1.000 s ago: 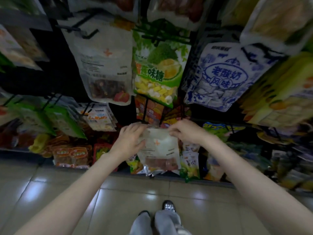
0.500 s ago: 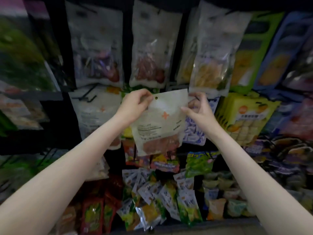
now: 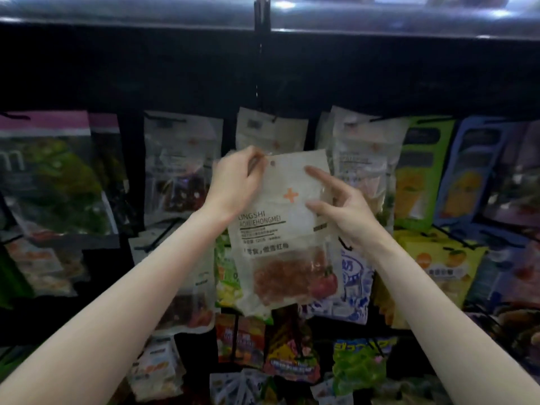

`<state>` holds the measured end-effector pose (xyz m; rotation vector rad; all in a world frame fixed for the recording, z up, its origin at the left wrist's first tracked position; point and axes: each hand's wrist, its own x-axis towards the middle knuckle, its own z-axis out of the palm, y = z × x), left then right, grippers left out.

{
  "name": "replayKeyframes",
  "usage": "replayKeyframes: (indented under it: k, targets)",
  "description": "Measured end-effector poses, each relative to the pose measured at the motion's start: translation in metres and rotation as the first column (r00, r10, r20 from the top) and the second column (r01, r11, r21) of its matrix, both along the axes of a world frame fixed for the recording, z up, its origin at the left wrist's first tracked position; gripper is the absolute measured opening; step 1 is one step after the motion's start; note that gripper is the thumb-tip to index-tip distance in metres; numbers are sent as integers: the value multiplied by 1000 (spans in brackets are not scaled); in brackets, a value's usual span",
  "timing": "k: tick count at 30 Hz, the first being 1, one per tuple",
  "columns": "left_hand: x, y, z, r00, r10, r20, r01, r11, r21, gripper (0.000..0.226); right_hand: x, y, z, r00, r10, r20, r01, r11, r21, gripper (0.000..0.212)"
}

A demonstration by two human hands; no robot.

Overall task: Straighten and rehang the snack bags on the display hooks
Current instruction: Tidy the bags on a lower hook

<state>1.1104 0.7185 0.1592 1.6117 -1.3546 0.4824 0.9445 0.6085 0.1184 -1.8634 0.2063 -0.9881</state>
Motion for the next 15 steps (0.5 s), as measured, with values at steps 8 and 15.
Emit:
replayKeyframes:
  k: [8,15]
  targets:
    - [4,-47,29,936,149,319,-110,984,-137,49,34,-18,53,971,-147,188,157,987,-37,45]
    - [4,-60,22,892,212,400,-121,963,-240,48,39,-24,53,928,-110,357,131,991,-37,41]
